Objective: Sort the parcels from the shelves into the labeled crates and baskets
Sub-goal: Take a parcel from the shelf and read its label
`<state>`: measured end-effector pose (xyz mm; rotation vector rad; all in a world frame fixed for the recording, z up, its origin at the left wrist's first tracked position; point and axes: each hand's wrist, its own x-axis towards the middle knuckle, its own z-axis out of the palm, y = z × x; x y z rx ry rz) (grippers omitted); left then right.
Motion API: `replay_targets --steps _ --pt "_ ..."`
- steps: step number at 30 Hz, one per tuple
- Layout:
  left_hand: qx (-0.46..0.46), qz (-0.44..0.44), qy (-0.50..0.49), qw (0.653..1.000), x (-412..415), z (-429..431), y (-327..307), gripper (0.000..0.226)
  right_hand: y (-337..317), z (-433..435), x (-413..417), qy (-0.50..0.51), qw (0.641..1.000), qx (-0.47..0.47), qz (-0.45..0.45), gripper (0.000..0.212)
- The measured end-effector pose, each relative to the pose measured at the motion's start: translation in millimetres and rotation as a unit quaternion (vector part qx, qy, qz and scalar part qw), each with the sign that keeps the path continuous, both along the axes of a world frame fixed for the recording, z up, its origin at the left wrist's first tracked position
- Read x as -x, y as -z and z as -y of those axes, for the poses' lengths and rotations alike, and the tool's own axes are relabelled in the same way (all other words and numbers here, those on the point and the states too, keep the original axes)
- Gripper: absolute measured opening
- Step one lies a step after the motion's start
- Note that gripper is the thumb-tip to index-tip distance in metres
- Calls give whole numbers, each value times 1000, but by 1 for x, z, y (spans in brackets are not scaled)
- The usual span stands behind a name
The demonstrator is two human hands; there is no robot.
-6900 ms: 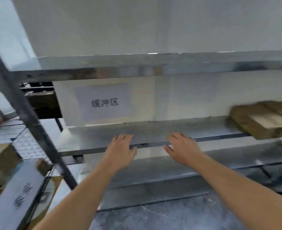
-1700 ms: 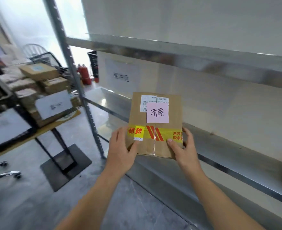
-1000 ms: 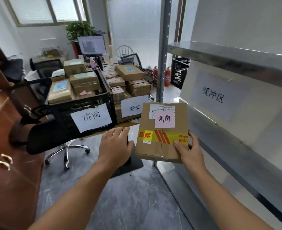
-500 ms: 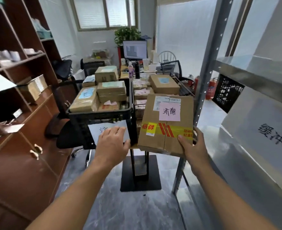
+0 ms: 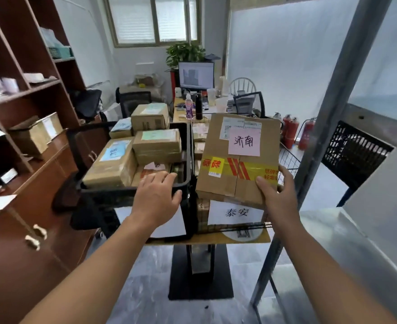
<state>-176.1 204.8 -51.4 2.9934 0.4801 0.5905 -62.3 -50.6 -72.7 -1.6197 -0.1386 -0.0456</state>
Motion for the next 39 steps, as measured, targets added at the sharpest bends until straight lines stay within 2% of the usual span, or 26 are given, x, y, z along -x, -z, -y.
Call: replay_targets --steps 10,14,18,22,25,28,36,39 --pt "67 -5 75 995 -106 -55 3 55 -31 -26 -90 91 995 -48 -15 53" --pt "89 4 56 994 -113 -70 10 52 -34 -55 -101 51 995 -80 -44 51" --pt "131 31 1 991 -103 -95 8 49 -42 -98 -107 -33 992 -90 -78 48" --pt "196 91 -68 974 -80 -118 -5 47 -49 -135 -109 -126 986 -9 -105 48" --pt "207 116 -100 966 -60 -127 -12 47 -55 -152 -107 -197 968 47 -147 55" --pt "199 123 -123 964 -45 -126 -14 46 -65 -158 -104 -255 946 143 -142 53" --pt "236 188 -166 939 -3 -109 -21 42 -90 -171 -80 -336 883 301 -131 58" --pt "255 198 -175 930 11 -106 -18 40 -83 -172 -68 -342 877 305 -147 62"
